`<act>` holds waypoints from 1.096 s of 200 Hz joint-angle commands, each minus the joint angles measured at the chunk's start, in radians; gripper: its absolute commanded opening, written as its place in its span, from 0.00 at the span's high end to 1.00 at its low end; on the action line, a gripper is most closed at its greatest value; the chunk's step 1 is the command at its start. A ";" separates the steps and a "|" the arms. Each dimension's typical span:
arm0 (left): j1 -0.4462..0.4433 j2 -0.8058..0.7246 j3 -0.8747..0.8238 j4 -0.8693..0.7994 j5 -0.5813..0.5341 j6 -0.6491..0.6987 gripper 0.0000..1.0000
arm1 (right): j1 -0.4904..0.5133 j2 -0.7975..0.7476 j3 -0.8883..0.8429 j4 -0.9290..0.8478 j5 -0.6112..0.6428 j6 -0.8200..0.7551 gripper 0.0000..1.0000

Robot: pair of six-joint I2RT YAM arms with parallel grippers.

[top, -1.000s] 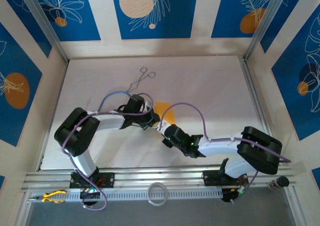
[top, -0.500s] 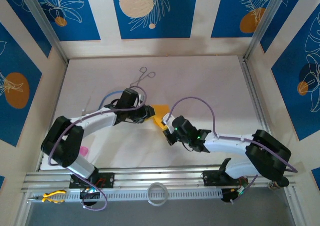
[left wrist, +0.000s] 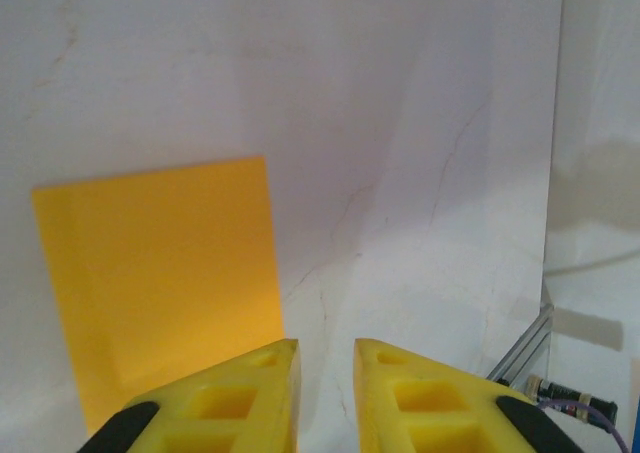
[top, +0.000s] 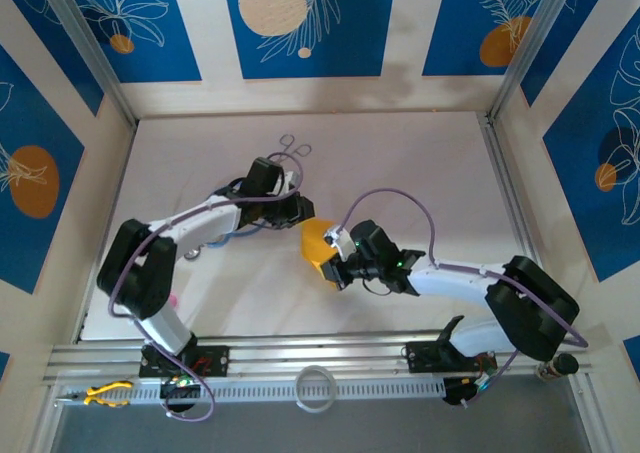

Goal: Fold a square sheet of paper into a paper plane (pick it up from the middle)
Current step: Third fold the triangle at the center of the table.

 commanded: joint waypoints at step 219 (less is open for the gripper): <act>-0.014 0.285 -0.013 -0.101 -0.029 0.156 0.89 | -0.178 0.249 0.188 -0.184 -0.277 0.071 0.98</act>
